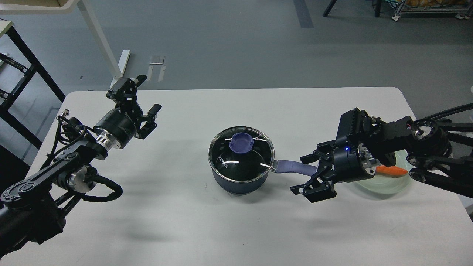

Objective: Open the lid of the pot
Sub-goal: 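Lower the right gripper and grasp the purple saucepan handle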

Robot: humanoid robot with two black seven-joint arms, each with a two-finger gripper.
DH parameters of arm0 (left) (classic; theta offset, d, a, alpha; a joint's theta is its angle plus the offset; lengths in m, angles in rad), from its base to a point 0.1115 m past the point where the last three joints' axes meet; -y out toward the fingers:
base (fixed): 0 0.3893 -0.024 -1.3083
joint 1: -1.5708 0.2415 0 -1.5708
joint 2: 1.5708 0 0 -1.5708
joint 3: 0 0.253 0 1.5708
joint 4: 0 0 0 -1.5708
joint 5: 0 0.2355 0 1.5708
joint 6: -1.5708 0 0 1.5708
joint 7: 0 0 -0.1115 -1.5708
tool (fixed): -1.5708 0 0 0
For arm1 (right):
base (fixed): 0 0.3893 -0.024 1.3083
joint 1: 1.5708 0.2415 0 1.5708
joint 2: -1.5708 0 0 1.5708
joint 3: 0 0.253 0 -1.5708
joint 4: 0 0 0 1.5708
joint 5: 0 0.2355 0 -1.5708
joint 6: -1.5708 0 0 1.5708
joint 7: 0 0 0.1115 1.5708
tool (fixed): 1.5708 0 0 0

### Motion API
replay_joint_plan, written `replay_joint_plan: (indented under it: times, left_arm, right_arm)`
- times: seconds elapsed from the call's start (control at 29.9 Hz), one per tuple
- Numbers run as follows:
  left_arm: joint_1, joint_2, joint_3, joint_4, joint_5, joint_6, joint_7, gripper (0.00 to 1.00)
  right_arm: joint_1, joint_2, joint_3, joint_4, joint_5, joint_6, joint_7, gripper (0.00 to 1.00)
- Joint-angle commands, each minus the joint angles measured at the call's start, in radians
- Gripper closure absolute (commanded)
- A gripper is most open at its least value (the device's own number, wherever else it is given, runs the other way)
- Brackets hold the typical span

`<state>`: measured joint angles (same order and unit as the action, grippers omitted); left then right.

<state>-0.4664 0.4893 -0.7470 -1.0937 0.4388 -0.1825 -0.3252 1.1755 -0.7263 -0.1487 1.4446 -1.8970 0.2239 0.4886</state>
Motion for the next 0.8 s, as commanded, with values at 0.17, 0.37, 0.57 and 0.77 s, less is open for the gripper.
replay_joint_plan:
  times: [0.17, 0.37, 0.57, 0.77]
  left_arm:
    - [-0.001, -0.003, 0.000, 0.000, 0.000, 0.000, 0.000, 0.01]
    - [0.000, -0.005, 0.000, 0.000, 0.000, -0.002, 0.000, 0.01]
    - [-0.001, -0.003, 0.000, 0.000, 0.000, 0.000, 0.000, 0.01]
    - [-0.001, 0.000, 0.000, 0.000, 0.000, -0.002, 0.000, 0.01]
  right_arm:
    - [-0.002, 0.022, -0.003, -0.055, -0.077, -0.031, 0.000, 0.01]
    - [-0.005, 0.025, -0.043, -0.082, -0.097, -0.067, 0.000, 0.03]
    - [-0.013, 0.048, -0.043, -0.112, -0.109, -0.074, 0.000, 0.16]
    - [-0.014, 0.056, -0.045, -0.113, -0.109, -0.074, 0.000, 0.42]
